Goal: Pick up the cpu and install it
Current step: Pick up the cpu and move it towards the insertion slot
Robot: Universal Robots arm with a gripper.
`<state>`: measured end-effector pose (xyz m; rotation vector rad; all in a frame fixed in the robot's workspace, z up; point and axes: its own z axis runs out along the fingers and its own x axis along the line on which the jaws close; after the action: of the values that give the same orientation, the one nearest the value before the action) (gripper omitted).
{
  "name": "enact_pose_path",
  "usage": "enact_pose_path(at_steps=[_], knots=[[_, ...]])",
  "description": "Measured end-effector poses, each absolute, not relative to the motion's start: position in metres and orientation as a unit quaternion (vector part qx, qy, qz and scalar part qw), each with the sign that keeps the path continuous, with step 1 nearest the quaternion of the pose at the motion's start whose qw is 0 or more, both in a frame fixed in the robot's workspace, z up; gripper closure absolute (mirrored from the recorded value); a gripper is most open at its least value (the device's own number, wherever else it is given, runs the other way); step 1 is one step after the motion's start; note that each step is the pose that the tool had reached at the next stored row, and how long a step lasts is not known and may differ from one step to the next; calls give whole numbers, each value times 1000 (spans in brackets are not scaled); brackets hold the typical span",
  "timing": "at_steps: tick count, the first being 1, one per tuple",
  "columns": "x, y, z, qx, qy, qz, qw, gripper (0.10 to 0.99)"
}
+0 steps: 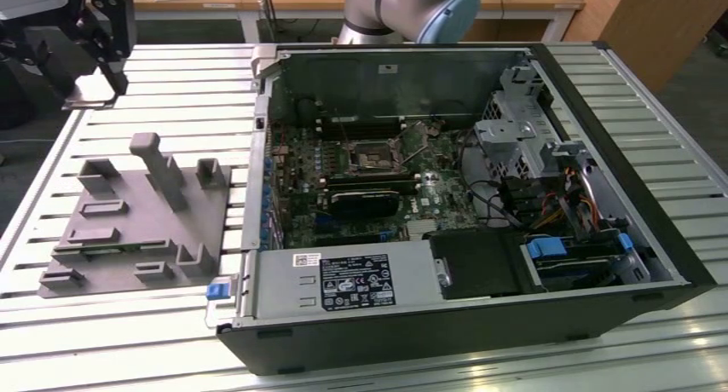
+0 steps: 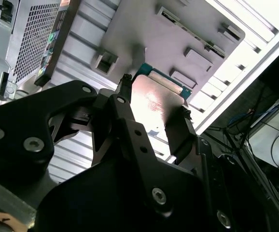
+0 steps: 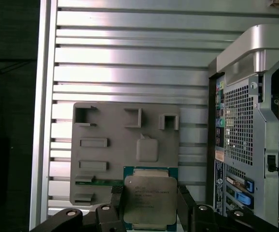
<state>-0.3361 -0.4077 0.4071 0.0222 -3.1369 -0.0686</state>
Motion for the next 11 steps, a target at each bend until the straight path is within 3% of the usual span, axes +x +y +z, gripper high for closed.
enact_pose_path(at_steps=[11], knots=[[-325, -408, 407, 7, -1000, -22, 2, 557]])
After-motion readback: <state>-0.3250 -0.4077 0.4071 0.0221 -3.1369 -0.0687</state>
